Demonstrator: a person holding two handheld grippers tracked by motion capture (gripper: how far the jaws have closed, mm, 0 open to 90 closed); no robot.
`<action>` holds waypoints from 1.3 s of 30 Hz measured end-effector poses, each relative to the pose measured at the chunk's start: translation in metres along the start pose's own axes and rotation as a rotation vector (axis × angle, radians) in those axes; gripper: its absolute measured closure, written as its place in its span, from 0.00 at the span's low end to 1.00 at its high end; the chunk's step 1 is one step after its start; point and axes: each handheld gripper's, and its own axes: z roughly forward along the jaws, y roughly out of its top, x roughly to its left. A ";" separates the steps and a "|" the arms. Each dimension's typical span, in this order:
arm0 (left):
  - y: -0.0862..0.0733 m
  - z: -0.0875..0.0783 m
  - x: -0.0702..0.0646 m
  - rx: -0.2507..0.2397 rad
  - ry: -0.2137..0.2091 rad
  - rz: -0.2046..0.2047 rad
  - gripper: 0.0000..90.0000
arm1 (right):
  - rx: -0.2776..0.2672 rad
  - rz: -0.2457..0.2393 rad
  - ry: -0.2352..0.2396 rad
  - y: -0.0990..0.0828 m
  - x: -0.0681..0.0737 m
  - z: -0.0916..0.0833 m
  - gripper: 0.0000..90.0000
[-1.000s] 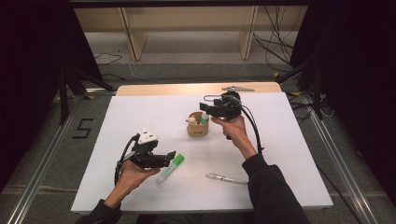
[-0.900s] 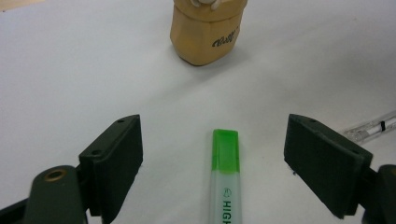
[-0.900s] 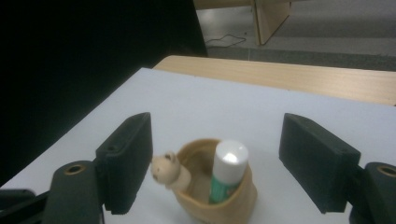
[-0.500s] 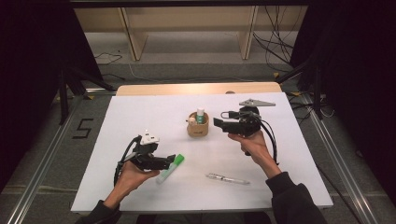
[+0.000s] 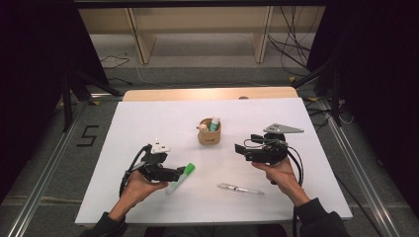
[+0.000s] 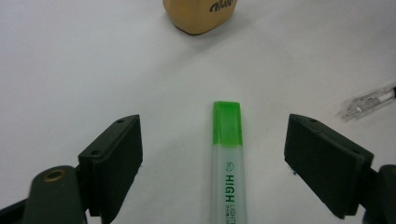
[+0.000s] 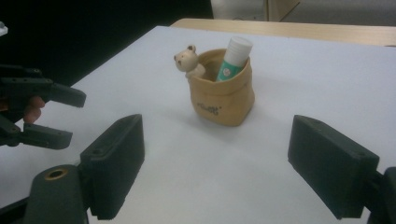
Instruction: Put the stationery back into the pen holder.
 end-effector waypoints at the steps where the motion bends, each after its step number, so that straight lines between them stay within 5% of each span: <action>1: 0.000 0.000 0.000 0.010 -0.002 0.010 0.21 | 0.006 0.003 0.000 -0.002 0.001 -0.002 0.22; 12: 0.002 0.009 -0.007 0.178 -0.031 0.069 0.23 | 0.035 -0.013 0.003 -0.018 0.005 -0.012 0.21; 39: 0.002 0.034 -0.014 0.458 -0.051 0.150 0.47 | 0.074 -0.017 0.011 -0.034 0.008 -0.016 0.21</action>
